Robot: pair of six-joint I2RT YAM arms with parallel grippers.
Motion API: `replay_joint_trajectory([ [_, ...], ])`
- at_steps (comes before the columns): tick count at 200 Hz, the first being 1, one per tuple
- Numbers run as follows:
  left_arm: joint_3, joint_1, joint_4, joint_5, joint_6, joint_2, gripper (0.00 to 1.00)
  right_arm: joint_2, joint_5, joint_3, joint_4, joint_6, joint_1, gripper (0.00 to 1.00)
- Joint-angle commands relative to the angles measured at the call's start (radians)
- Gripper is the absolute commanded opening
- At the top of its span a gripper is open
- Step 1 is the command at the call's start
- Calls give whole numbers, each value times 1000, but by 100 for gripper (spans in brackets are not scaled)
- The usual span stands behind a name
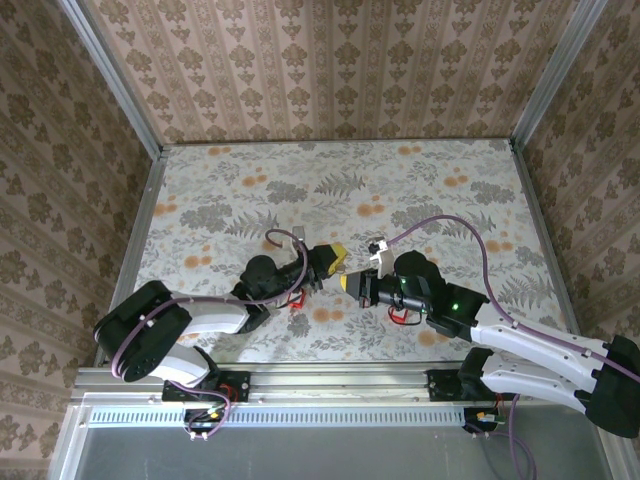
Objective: Unlock with the key
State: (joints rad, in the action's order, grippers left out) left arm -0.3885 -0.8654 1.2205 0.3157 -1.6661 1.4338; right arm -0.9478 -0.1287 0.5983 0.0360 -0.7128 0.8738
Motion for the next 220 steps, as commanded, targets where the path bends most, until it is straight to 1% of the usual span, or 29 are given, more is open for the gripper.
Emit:
replay_joint_trajectory([
  [1, -13, 14, 48, 17, 36, -2, 0, 18, -27, 39, -43, 33, -14, 0],
  [23, -2, 23, 29, 17, 54, -23, 0, 29, -29, 44, -71, 44, -24, 0],
  [50, -1, 27, -59, 11, 108, -84, 0, 52, -29, 32, -70, 25, -43, 0],
  [55, -1, 27, -77, 3, 125, -99, 0, 57, -35, 23, -50, 9, -46, 6],
  [56, -1, 27, -79, 2, 129, -102, 0, 59, -37, 18, -40, 2, -47, 10],
  [58, 0, 28, -86, -2, 136, -109, 0, 60, -38, 15, -36, -3, -48, 12],
  [59, 0, 27, -90, -3, 140, -112, 0, 63, -39, 11, -25, -12, -48, 16],
  [60, -1, 27, -93, -4, 145, -115, 0, 63, -39, 11, -25, -12, -48, 16],
  [65, 0, 28, -111, -13, 165, -132, 0, 69, -45, -6, 11, -34, -48, 26],
  [74, -1, 29, -148, -31, 204, -165, 0, 83, -56, -44, 101, -83, -48, 41],
  [84, -4, 27, -191, -54, 255, -205, 0, 96, -52, -80, 185, -128, -48, 50],
  [96, -15, 22, -237, -82, 308, -250, 0, 103, -54, -124, 300, -190, -47, 56],
  [109, -38, 12, -280, -105, 368, -291, 0, 88, -75, -147, 397, -229, -48, 58],
  [125, -60, -5, -308, -133, 422, -326, 0, 75, -81, -148, 454, -248, -47, 59],
  [149, -76, -17, -322, -147, 457, -342, 0, 64, -91, -172, 598, -272, -47, 59],
  [168, -75, -27, -306, -154, 458, -331, 0, 52, -103, -168, 632, -276, -45, 59],
  [220, -64, -64, -180, -189, 454, -281, 0, -9, -121, -170, 685, -301, -43, 58],
])
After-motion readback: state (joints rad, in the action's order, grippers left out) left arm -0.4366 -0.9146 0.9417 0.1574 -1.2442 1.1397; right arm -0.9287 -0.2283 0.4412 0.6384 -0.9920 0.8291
